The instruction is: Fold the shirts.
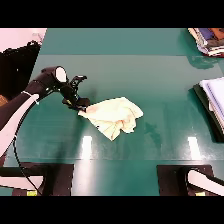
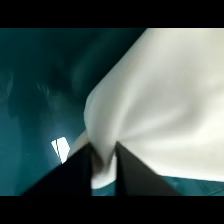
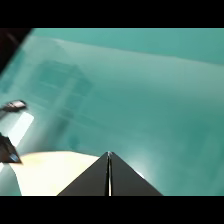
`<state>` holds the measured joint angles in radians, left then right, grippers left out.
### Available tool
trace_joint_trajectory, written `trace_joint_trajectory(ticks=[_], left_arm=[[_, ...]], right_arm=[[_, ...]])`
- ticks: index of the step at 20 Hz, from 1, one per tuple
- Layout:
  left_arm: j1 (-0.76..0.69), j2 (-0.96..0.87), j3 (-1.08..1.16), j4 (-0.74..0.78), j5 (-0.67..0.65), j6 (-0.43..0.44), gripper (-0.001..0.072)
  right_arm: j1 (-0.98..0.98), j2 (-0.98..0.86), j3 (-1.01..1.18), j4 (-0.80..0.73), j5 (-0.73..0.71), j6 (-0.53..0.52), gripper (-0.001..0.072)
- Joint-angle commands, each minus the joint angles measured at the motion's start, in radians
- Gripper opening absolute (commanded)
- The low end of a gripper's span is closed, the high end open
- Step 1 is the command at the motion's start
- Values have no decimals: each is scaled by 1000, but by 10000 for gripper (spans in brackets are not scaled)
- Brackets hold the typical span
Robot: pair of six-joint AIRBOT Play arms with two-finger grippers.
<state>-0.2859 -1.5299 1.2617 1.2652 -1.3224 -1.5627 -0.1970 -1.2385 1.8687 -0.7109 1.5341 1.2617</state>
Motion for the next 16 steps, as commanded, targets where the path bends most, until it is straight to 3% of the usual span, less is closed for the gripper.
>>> trace_joint_trajectory(ticks=[1, 5, 6, 7, 8, 12, 16], left_arm=[[8, 6, -27, -43, 63, 0, 32], [8, 54, 23, -34, 83, 0, 23], [8, 70, 35, -33, 95, 1, 23], [8, 88, 47, -32, 106, 0, 23], [8, 101, 53, -31, 112, 1, 23], [8, 113, 56, -31, 116, 0, 24], [8, 113, 56, -28, 134, 0, 23]], right_arm=[[17, 4, -43, -150, 32, 37, 17], [93, 10, -316, -235, 35, 39, 19], [124, 10, -419, -234, 5, 38, 78], [157, 10, -521, -233, -37, 27, 330], [199, 10, -636, -232, -103, 4, 501], [375, -30, -954, -203, -311, -89, 501], [494, -167, -969, -165, -397, -122, 500]])
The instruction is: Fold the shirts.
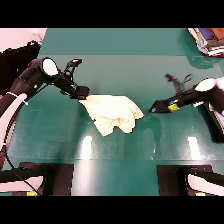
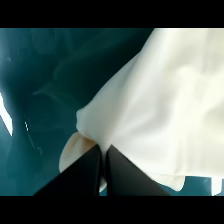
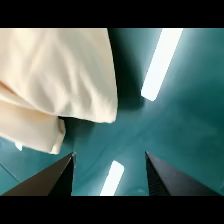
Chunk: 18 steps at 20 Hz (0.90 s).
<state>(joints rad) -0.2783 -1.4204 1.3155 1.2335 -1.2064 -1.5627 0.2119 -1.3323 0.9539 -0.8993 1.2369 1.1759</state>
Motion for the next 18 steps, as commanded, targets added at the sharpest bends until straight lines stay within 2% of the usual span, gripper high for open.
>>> trace_joint_trajectory(ticks=[1, 3, 5, 6, 7, 10, 14, 18], left_arm=[[1, 3, 2, 4, 29, 0, 23], [1, 4, 2, 5, 38, 0, 24], [1, 4, 2, 5, 39, 0, 24], [1, 4, 2, 5, 38, 0, 24], [0, 4, 3, 5, 36, 0, 24], [1, 40, 8, 18, 47, -1, 22], [1, 228, 133, 118, 42, -1, 23], [0, 427, 301, 104, 42, -1, 23]], right_arm=[[104, -101, -37, 29, -122, -36, 500], [126, -155, 8, 44, -133, -36, 499], [142, -196, 54, 43, -116, -36, 379], [146, -206, 72, 42, -117, -40, 228], [151, -208, 89, 40, -118, -51, 10], [135, -174, 159, 10, -107, -69, 16], [42, -9, 356, -75, -12, -46, 15], [-47, 164, 579, -80, 52, -24, 15]])
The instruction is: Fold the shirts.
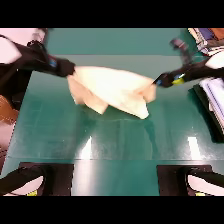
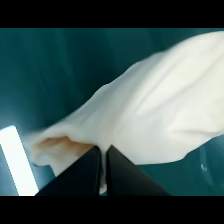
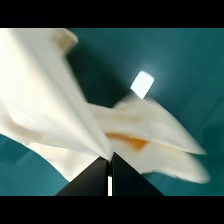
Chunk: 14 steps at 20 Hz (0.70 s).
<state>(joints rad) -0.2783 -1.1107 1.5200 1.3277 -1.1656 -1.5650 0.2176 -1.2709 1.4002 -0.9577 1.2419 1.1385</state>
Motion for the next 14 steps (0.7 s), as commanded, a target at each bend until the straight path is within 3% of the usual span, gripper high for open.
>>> trace_joint_trajectory(ticks=[1, 9, 14], left_arm=[[0, 159, 132, -1, -1, 2, 23], [0, 278, 304, -143, -86, 2, 23], [1, 226, 239, -137, -179, 3, 23]], right_arm=[[-67, 143, 173, -22, 45, 14, 15], [-162, 294, 441, -23, 89, 57, 14], [-194, 186, 585, -40, 212, 161, 15]])
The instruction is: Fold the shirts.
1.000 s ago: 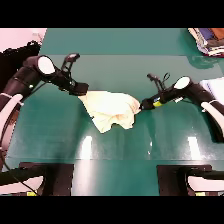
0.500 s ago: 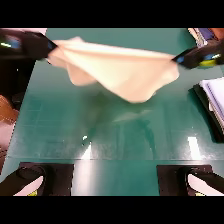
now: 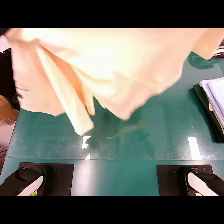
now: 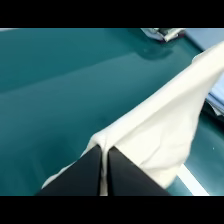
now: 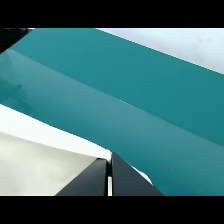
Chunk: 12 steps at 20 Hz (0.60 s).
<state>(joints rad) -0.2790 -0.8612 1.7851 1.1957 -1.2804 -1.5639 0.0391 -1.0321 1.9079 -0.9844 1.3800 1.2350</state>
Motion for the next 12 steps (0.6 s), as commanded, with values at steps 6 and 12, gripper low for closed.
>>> trace_joint_trajectory(ticks=[6, 12], left_arm=[[1, -233, -388, -4, -137, 56, 23], [2, -500, -592, -3, 117, 132, 24]], right_arm=[[88, -431, 98, -15, 301, 139, 15], [198, -798, 98, -15, 298, 138, 15]])
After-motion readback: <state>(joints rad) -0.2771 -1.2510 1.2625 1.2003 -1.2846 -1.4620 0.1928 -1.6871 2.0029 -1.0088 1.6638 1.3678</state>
